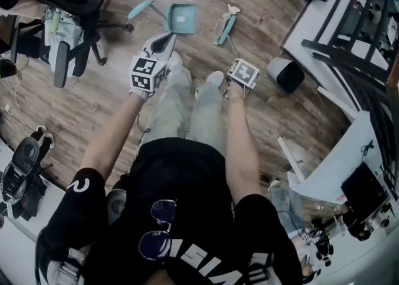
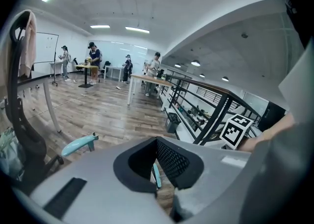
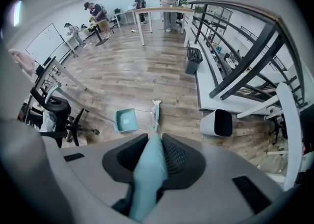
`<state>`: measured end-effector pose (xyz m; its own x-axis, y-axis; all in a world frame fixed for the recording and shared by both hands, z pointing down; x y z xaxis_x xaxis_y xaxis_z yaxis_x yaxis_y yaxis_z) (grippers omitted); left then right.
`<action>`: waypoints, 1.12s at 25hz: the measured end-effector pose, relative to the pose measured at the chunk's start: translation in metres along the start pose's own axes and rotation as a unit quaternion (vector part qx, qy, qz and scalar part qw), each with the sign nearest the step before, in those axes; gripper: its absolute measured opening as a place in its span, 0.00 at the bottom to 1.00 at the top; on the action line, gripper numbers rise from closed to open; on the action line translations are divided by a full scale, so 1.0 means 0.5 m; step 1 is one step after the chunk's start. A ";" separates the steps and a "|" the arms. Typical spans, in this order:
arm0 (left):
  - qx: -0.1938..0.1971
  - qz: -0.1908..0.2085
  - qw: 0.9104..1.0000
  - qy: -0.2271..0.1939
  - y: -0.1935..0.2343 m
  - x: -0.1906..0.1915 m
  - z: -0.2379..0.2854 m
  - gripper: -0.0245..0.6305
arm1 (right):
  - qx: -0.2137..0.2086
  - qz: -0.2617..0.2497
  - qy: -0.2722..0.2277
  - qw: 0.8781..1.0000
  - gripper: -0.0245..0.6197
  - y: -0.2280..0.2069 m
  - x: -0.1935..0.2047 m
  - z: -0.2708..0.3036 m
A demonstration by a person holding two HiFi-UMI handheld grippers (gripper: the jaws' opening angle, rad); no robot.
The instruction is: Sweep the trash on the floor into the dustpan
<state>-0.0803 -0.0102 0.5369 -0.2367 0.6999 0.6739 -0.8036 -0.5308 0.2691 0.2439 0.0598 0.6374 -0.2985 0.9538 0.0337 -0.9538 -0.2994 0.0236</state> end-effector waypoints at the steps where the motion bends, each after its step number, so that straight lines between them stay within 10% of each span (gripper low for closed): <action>1: 0.000 -0.002 1.000 0.000 0.007 0.000 -0.001 0.04 | 0.017 -0.003 0.012 1.000 0.17 0.010 0.001 -0.003; 6: -0.004 -0.008 1.000 0.001 0.046 0.003 -0.010 0.04 | -0.080 -0.026 -0.011 0.996 0.17 0.130 -0.019 0.007; 11: -0.013 -0.017 1.000 0.001 0.079 0.005 -0.016 0.04 | 0.026 -0.060 0.043 0.997 0.17 0.152 -0.009 -0.004; 23: -0.027 -0.032 0.999 -0.006 0.117 0.016 -0.035 0.04 | -0.126 -0.098 0.009 0.987 0.17 0.307 -0.028 -0.006; 26: -0.029 -0.036 0.999 -0.006 0.117 0.018 -0.037 0.03 | -0.045 -0.114 0.028 0.992 0.17 0.280 -0.028 -0.020; 28: -0.030 -0.039 0.999 -0.007 0.115 0.019 -0.039 0.04 | -0.102 -0.104 0.022 0.989 0.17 0.300 -0.027 -0.020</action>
<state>-0.1393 -0.0248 0.5454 -0.1655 0.7311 0.6619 -0.8507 -0.4454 0.2792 0.1047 0.0023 0.6307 -0.0919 0.9958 0.0059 -0.9804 -0.0895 -0.1758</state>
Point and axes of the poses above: the fingertips, and each gripper's own axes: z forward along the fingers, y to its left, x out of its underside, the point moved 10 cm from there along -z, backward along the fingers, and after that the axes turned 12 degrees about y, right-handed, at the moved point
